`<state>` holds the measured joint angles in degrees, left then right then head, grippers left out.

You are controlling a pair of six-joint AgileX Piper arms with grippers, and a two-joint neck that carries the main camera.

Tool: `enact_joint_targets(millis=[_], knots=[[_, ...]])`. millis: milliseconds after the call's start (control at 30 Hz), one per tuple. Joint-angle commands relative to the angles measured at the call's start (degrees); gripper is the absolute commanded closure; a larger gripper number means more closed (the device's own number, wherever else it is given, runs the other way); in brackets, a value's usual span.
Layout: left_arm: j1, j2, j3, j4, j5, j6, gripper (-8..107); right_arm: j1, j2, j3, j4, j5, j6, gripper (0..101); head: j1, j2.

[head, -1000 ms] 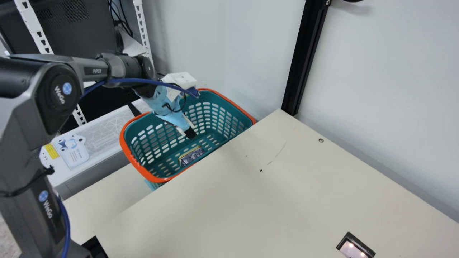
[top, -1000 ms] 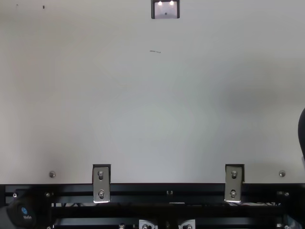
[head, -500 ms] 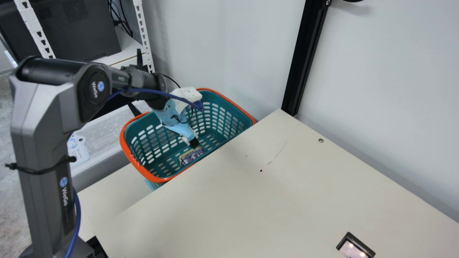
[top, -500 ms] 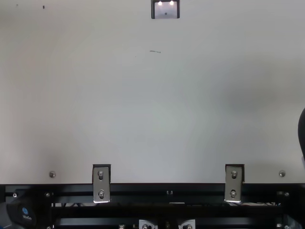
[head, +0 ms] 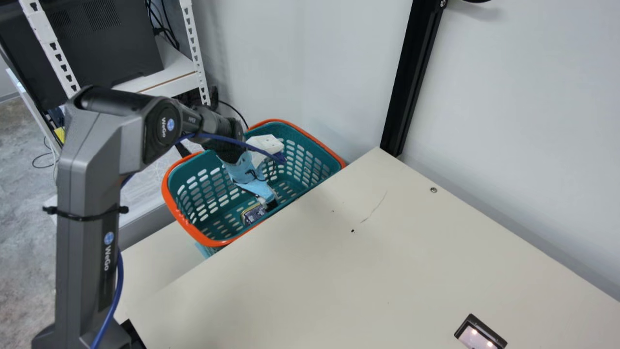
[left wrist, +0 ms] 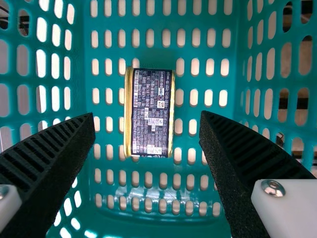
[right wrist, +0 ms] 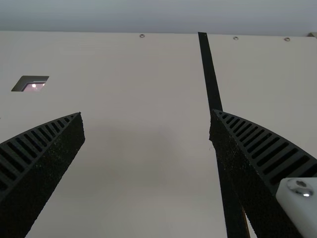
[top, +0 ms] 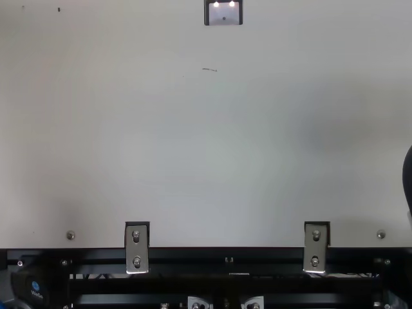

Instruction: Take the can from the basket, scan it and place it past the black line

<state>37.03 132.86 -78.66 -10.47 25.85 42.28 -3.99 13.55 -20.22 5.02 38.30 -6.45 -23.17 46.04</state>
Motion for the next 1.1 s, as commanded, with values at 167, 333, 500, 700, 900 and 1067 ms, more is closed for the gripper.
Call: enact_joint_targets(millis=[167, 333, 500, 700, 900, 1067], knots=[[-0.4, 3.8, -2.6, 2.6, -0.3, -2.1, 9, 0.0, 0.0, 0.0, 0.0, 0.0, 0.0, 0, -1.8, 1.8], [-0.4, 6.2, -4.9, 4.1, 0.2, -3.5, 9, 0.0, 0.0, 0.0, 0.0, 0.0, 0.0, 0, -1.8, 1.8], [-0.5, 8.8, -7.1, 4.5, 0.8, -4.1, 9, 0.0, 0.0, 0.0, 0.0, 0.0, 0.0, 0, -1.8, 1.8], [-0.5, 11.6, -8.9, 3.5, 1.4, -3.6, 9, 0.0, 0.0, 0.0, 0.0, 0.0, 0.0, 0, -1.8, 1.8], [-0.3, 14.4, -10.9, 1.2, 1.8, -1.8, 9, 0.0, 0.0, 0.0, 0.0, 0.0, 0.0, 0, -1.8, 1.8], [-0.2, 16.2, -12.3, -0.2, 1.9, -0.4, 51, 0.0, 0.0, 0.0, 0.0, 0.0, 0.0, 0, -1.8, 1.8]])
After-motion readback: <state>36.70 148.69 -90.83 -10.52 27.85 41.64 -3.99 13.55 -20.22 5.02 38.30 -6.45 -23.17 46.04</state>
